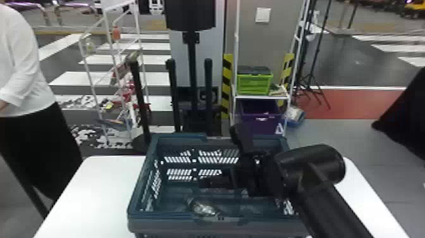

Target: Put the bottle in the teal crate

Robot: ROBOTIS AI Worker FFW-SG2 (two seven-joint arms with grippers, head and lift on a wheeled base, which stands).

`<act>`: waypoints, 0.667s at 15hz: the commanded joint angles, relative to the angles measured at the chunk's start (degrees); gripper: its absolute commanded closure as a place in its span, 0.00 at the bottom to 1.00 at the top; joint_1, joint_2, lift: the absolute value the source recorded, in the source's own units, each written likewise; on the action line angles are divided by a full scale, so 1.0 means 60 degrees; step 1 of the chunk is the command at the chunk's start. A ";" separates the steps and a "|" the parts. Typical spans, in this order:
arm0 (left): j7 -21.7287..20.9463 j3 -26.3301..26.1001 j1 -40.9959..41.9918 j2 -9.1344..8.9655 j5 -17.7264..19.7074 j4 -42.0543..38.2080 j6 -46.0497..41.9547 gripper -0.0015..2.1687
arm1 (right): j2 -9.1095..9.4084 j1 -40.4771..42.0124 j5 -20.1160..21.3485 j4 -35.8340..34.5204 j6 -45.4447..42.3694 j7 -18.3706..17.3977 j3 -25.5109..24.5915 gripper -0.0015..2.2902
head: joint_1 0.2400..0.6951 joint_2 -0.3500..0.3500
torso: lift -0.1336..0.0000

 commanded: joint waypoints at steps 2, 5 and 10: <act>-0.0005 0.0015 -0.0038 0.0000 0.0004 -0.0067 0.0209 0.07 | 0.0008 0.0755 0.0070 -0.1707 0.0156 -0.0102 -0.0065 0.02 | 0.57 0.50 | 1.00; -0.0020 0.0029 -0.0038 0.0000 0.0004 -0.0038 0.0209 0.07 | -0.0396 0.2029 0.0231 -0.3948 -0.0196 -0.0659 -0.0123 0.02 | 0.57 0.50 | 1.00; -0.0034 0.0015 -0.0082 0.0000 -0.0011 -0.0082 0.0297 0.07 | -0.1055 0.4827 0.0861 -0.6907 -0.1250 -0.1054 -0.0973 0.02 | 0.57 0.50 | 1.00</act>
